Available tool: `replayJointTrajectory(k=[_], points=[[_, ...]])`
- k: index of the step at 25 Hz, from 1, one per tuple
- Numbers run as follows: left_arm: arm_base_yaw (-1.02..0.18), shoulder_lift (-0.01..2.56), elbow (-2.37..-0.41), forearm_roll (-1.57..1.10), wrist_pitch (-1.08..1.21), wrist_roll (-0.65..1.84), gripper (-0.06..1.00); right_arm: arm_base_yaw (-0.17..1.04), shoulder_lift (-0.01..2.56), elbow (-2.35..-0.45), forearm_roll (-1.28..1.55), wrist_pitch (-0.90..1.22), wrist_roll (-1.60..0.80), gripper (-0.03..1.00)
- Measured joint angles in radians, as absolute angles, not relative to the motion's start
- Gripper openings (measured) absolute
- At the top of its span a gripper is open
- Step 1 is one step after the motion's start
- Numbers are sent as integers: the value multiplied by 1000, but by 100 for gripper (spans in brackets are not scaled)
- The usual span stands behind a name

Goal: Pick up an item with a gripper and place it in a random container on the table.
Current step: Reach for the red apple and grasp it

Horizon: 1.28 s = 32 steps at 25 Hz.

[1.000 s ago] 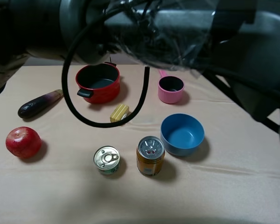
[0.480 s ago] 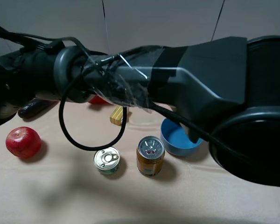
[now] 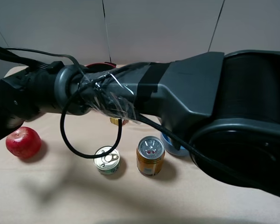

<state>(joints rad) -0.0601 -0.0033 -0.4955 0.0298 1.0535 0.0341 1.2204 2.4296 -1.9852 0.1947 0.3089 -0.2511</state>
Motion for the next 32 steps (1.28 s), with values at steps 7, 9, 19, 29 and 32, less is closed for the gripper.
replayJointTrajectory(k=[7,9,19,29,32], points=[[-60,-3,-496,30,1053,34,99,1214,2462,-1985,195,298,-241,69],[-60,-3,-496,30,1053,34,99,1209,2472,-1985,195,298,-241,69],[-60,-3,-496,30,1053,35,99,1192,2489,-1985,192,277,-241,69],[-60,-3,-496,30,1053,35,99,1186,2510,-1985,180,246,-241,69],[-60,-3,-496,30,1053,35,99,1186,2526,-1986,180,246,-241,69]])
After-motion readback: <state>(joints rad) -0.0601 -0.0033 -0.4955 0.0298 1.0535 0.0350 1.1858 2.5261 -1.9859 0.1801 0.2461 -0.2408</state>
